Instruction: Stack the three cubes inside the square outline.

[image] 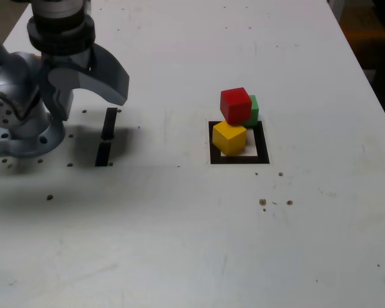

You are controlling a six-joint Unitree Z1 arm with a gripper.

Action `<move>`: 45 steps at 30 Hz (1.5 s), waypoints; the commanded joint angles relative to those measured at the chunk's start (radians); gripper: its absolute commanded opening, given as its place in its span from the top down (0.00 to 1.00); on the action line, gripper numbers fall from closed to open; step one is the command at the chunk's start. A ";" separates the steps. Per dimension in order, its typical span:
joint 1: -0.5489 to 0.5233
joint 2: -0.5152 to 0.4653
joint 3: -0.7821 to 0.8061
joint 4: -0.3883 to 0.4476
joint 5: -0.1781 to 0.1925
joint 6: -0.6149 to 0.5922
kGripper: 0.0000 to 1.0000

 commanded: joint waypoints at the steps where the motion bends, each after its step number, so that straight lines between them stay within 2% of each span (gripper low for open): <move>1: 0.001 -0.001 0.002 0.001 -0.002 0.002 0.01; 15: 0.001 -0.016 -0.038 0.017 -0.013 0.009 0.02; 21: 0.001 0.054 -0.291 0.062 0.039 0.115 0.03; 26: 0.008 0.148 -0.526 0.151 0.082 0.211 0.03; 28: 0.026 0.201 -0.605 0.176 0.091 0.242 0.03; 32: 0.057 0.309 -0.724 0.223 0.085 0.259 0.05; 37: 0.074 0.413 -0.849 0.285 0.075 0.196 0.07; 41: 0.078 0.412 -0.870 0.278 0.061 0.047 0.07; 45: 0.085 0.422 -0.826 0.257 0.028 -0.030 0.11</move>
